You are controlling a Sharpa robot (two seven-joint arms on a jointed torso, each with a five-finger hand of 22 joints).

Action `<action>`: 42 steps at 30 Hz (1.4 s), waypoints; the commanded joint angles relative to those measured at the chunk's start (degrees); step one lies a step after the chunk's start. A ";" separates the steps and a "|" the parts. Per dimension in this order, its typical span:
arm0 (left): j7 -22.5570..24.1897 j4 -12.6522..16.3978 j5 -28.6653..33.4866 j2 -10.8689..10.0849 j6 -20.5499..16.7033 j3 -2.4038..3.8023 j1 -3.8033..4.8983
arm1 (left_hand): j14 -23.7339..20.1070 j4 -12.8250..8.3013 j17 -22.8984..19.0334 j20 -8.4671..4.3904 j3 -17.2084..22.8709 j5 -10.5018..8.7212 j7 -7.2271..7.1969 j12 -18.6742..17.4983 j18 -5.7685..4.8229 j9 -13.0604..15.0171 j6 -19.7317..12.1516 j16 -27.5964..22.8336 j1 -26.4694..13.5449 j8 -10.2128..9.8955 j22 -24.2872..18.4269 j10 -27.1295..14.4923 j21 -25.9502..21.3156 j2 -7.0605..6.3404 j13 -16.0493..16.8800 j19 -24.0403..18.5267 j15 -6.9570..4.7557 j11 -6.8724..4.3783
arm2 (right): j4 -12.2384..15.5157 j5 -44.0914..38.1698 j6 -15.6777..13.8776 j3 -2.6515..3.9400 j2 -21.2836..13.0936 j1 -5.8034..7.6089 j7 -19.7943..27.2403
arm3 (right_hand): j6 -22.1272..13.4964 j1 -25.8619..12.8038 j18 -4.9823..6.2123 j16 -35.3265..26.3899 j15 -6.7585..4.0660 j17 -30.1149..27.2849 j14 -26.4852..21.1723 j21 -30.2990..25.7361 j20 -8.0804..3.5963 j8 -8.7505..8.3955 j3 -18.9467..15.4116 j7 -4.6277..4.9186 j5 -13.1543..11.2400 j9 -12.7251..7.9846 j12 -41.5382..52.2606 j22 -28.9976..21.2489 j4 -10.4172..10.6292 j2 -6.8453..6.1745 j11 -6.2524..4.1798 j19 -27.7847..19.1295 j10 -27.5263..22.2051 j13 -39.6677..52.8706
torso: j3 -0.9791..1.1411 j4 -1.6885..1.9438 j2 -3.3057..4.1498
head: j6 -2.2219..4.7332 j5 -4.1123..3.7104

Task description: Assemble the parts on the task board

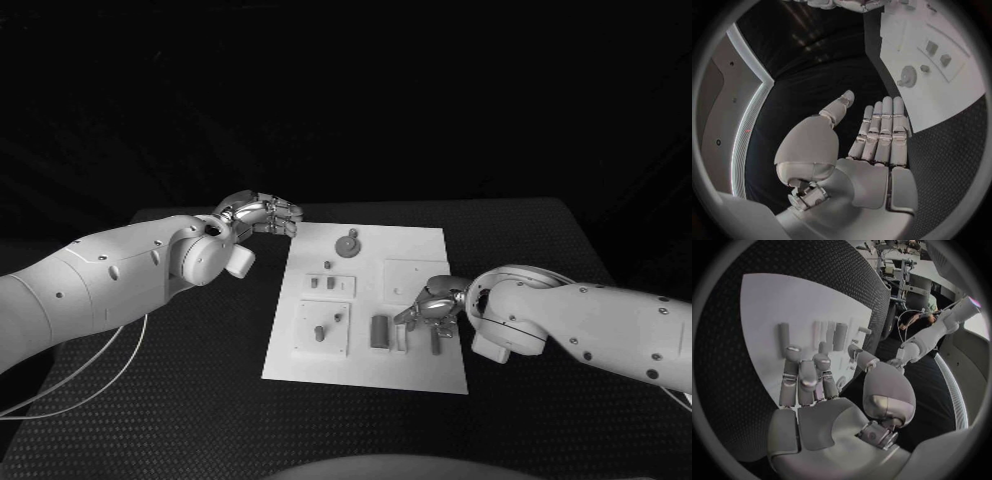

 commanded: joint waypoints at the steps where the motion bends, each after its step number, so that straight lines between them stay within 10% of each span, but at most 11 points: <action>1: 0.44 0.20 0.33 -0.04 0.89 0.03 0.05 | -0.01 0.28 0.07 0.29 0.01 0.27 0.17 0.19 0.60 -0.06 0.26 -0.30 -0.48 0.34 0.00 0.45 -0.25 0.04 -0.09 -0.07 0.41 -0.03 | 0.87 -2.19 -0.33 0.09 -1.49 0.69 -0.08 | 0.77 0.45 0.65 0.32 -0.09 0.28 0.49 0.35 -0.20 0.50 -0.25 0.07 -0.10 0.32 0.23 0.88 -0.70 0.49 -0.54 0.31 0.21 -0.08 | 0.03 -0.08 0.03 | 0.09 -0.22; 4: 0.43 0.32 0.33 -0.09 0.82 0.02 0.05 | 0.00 0.29 0.09 0.29 0.01 0.27 0.17 0.20 0.60 -0.07 0.27 -0.31 -0.50 0.35 0.00 0.47 -0.25 0.04 -0.10 -0.07 0.41 -0.03 | 0.29 -2.10 -0.03 0.09 -3.25 0.96 -1.77 | 1.13 0.83 0.65 0.33 -0.30 0.54 0.96 0.36 -0.26 0.86 -1.33 -0.15 -0.10 0.89 0.25 0.86 -2.93 3.07 -0.78 0.40 0.55 -0.29 | -0.02 -0.16 0.03 | 0.26 -0.56; 12: 0.40 0.42 0.33 -0.26 0.88 0.02 0.05 | 0.00 0.28 0.12 0.29 0.02 0.27 0.16 0.23 0.60 -0.07 0.31 -0.33 -0.51 0.38 0.00 0.51 -0.24 0.04 -0.11 -0.07 0.41 -0.05 | -0.47 -4.06 3.92 0.02 -5.99 0.74 -3.03 | 2.63 0.27 0.65 0.32 -0.62 0.89 1.52 0.27 -0.25 1.57 -2.15 -0.69 0.02 1.62 0.22 0.85 -6.21 4.98 -1.23 0.47 1.08 -0.57 | 0.04 -0.01 0.04 | 0.18 -1.15; 42: 0.35 0.48 0.33 -0.25 1.06 0.02 0.04 | 0.00 0.29 0.24 0.31 0.06 0.27 0.13 0.27 0.61 -0.13 0.34 -0.44 -0.62 0.43 0.02 0.54 -0.24 0.05 -0.19 -0.11 0.42 -0.07 | -2.37 -12.45 4.96 -0.21 -1.70 -4.96 -3.54 | 3.83 -1.60 0.65 0.76 -1.18 2.96 3.08 0.39 -0.50 2.17 -1.58 -1.30 0.10 2.85 0.76 0.83 -6.16 3.93 -1.83 1.12 1.75 -0.23 | -0.11 0.16 -0.01 | -0.50 -1.41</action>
